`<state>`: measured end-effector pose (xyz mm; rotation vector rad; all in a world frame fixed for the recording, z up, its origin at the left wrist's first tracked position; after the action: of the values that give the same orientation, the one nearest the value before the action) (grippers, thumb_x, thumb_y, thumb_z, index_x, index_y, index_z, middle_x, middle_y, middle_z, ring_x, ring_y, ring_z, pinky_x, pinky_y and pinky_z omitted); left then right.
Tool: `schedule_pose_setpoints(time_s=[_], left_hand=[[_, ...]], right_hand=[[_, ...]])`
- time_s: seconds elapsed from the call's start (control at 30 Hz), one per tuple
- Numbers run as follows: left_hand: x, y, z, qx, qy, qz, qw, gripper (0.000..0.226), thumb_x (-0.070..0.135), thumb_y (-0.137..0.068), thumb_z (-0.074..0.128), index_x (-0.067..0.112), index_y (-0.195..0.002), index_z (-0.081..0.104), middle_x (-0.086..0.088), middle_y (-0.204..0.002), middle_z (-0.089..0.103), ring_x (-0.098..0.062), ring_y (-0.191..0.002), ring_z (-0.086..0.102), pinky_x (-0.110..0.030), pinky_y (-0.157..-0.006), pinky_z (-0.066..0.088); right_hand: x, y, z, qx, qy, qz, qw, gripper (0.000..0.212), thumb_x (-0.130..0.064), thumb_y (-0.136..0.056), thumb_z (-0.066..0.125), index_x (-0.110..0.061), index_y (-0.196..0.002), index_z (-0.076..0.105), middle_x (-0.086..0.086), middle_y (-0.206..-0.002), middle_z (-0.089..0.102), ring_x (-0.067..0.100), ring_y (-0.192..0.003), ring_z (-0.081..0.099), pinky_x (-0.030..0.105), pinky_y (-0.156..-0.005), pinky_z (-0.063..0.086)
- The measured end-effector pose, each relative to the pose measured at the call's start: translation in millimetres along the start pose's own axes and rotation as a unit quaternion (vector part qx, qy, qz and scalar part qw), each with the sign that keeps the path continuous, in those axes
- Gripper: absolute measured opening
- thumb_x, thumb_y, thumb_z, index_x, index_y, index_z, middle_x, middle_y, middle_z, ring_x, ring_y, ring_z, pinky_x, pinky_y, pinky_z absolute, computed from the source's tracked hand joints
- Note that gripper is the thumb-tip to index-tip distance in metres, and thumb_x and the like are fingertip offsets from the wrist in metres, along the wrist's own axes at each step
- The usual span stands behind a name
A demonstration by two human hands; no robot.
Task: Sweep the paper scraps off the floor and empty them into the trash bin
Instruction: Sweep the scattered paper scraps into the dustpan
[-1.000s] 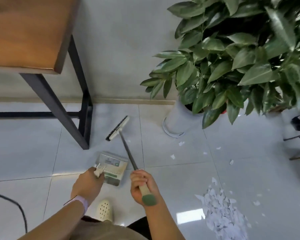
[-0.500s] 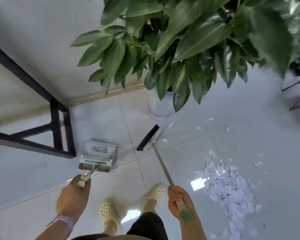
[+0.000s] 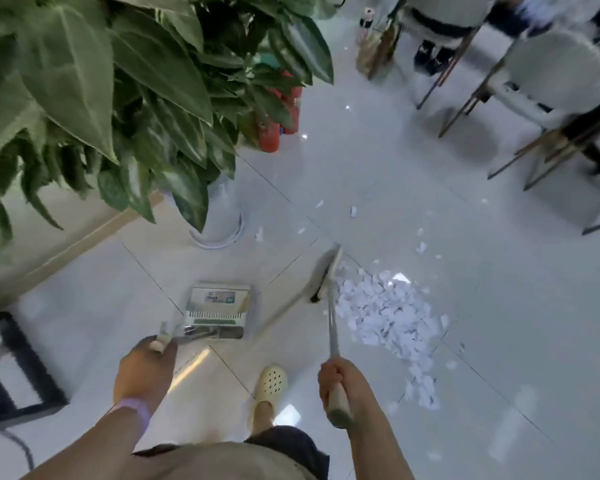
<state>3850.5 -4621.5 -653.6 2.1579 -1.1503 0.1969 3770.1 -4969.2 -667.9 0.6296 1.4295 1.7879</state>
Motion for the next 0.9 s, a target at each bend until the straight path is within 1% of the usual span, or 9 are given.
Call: schedule_pose_setpoints(time_s=[0.1,0.17,0.27,0.43,0.5,0.6,0.73,0.8,0.9], left_hand=[[40,-7,14,-0.028,-0.015,0.019,0.999,0.026,0.050,-0.096,0.046,0.029,-0.091,0.061,0.001,-0.082,0.067,-0.021,-0.068,0.061,-0.031,-0.058,0.044],[59,-11,18,-0.034,-0.008,0.030,0.999,0.022,0.046,-0.095,0.049,0.030,-0.090,0.062,-0.001,-0.073,0.068,-0.024,-0.062,0.063,-0.028,-0.052,0.044],[77,-12,14,-0.031,0.001,0.037,0.999,0.019,0.045,-0.095,0.052,0.030,-0.090,0.063,-0.002,-0.068,0.068,-0.024,-0.059,0.063,-0.027,-0.049,0.043],[61,-17,7,-0.013,-0.003,0.021,1.000,0.028,0.052,-0.094,0.051,0.028,-0.082,0.062,-0.002,-0.065,0.065,-0.026,-0.059,0.060,-0.030,-0.053,0.047],[47,-20,5,-0.015,-0.015,0.012,1.000,0.029,0.054,-0.093,0.050,0.029,-0.082,0.061,-0.002,-0.064,0.064,-0.026,-0.058,0.059,-0.030,-0.054,0.047],[33,-32,0,-0.020,-0.057,0.028,0.998,0.027,0.059,-0.094,0.047,0.037,-0.095,0.062,0.003,-0.064,0.065,-0.020,-0.056,0.059,-0.028,-0.054,0.049],[13,-58,-6,-0.050,-0.154,0.048,0.986,0.036,0.066,-0.093,0.040,0.042,-0.115,0.055,0.010,-0.067,0.065,-0.018,-0.063,0.062,-0.030,-0.059,0.053],[13,-67,-5,-0.072,-0.196,0.060,0.976,0.038,0.068,-0.092,0.037,0.047,-0.120,0.051,0.011,-0.072,0.065,-0.019,-0.068,0.063,-0.031,-0.062,0.054],[25,-84,-8,-0.087,-0.189,0.065,0.976,0.041,0.067,-0.093,0.037,0.045,-0.125,0.050,0.007,-0.078,0.065,-0.023,-0.072,0.063,-0.032,-0.065,0.054]], right_hand=[[-7,-8,14,-0.008,-0.007,-0.014,1.000,0.022,0.006,-0.089,0.050,-0.010,-0.074,0.044,0.002,-0.054,0.038,0.009,-0.033,0.037,0.017,-0.031,0.035],[-15,-2,37,-0.067,-0.060,0.015,0.996,0.026,0.006,-0.087,0.048,-0.013,-0.072,0.040,0.000,-0.054,0.038,0.008,-0.033,0.037,0.017,-0.030,0.035],[-31,8,61,-0.125,-0.046,0.038,0.990,0.027,0.004,-0.084,0.051,-0.014,-0.069,0.040,-0.001,-0.052,0.041,0.007,-0.032,0.039,0.018,-0.030,0.037],[-57,-2,129,-0.157,0.029,0.079,0.984,0.032,0.000,-0.095,0.042,-0.008,-0.064,0.047,-0.002,-0.047,0.040,0.006,-0.029,0.038,0.016,-0.029,0.036],[-59,-18,154,-0.167,0.029,0.110,0.979,0.042,-0.004,-0.097,0.038,-0.001,-0.058,0.053,-0.003,-0.045,0.039,0.006,-0.028,0.039,0.014,-0.030,0.037],[-58,-47,190,-0.193,-0.004,0.138,0.971,0.042,-0.007,-0.097,0.039,-0.002,-0.058,0.053,-0.003,-0.044,0.042,0.007,-0.030,0.045,0.012,-0.034,0.040],[-64,-82,230,-0.182,-0.038,0.128,0.974,0.024,0.001,-0.080,0.051,-0.012,-0.060,0.046,-0.004,-0.043,0.043,0.008,-0.030,0.046,0.018,-0.031,0.041],[-73,-91,232,-0.184,-0.095,0.103,0.973,0.028,0.011,-0.066,0.060,-0.011,-0.057,0.046,-0.005,-0.043,0.042,0.009,-0.030,0.046,0.018,-0.031,0.041],[-92,-95,211,-0.208,-0.193,0.098,0.954,0.048,0.026,-0.045,0.073,-0.010,-0.061,0.046,-0.003,-0.044,0.042,0.011,-0.032,0.046,0.020,-0.032,0.044]])
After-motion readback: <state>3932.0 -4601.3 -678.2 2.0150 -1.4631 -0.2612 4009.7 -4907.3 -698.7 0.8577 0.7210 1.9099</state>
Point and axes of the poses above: each hand's wrist, its own y-axis away from the middle knuckle, its own z-axis out of the palm, x = y × z, the point moved 8 cm from there along -y, towards the middle knuckle
